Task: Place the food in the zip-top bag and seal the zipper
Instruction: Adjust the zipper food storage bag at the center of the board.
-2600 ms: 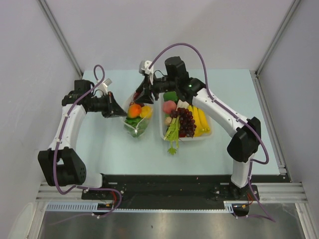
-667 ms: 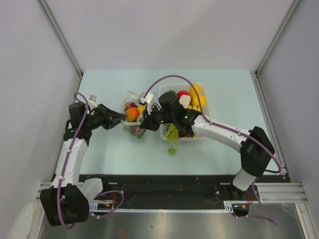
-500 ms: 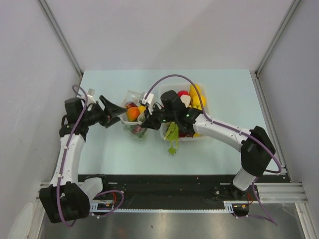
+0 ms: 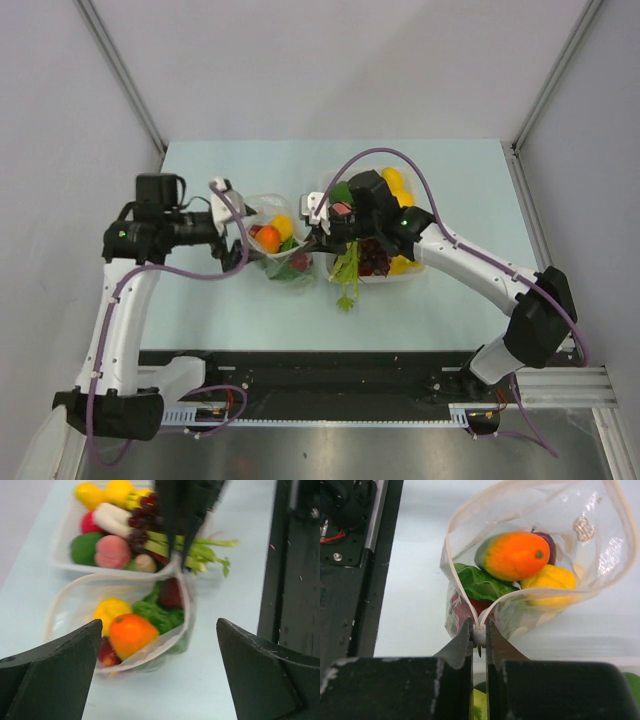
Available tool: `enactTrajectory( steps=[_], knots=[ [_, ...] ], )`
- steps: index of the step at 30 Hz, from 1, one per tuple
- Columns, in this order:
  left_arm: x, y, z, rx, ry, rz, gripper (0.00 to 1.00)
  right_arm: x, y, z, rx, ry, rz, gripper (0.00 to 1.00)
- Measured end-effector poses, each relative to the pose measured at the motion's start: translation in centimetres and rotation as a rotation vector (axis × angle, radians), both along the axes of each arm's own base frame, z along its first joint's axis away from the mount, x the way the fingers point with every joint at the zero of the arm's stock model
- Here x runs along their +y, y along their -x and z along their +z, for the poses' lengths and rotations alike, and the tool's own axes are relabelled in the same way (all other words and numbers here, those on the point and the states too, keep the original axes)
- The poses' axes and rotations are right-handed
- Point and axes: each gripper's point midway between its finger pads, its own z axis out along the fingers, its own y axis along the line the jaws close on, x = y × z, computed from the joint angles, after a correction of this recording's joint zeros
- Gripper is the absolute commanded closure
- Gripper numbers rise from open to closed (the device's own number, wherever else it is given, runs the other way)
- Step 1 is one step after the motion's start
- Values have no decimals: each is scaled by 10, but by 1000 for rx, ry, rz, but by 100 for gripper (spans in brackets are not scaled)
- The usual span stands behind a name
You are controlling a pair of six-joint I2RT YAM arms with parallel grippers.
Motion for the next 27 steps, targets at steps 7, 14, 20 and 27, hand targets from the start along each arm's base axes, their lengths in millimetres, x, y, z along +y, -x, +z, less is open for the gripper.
enactTrajectory(
  steps=[7,14,20,27],
  knots=[
    [-45,29,-51,-129,-122,-286,0,-6,-5,-4,-30,17,11,100],
    [-74,10,-54,-262,-149,-370,0,-6,-4,-3,-41,17,16,100],
    [-80,-14,-74,-317,-201,-380,10,-7,-3,0,-49,14,19,100],
    [-82,-27,-100,-292,-266,-436,65,-11,-3,-3,-88,30,52,100]
  ],
)
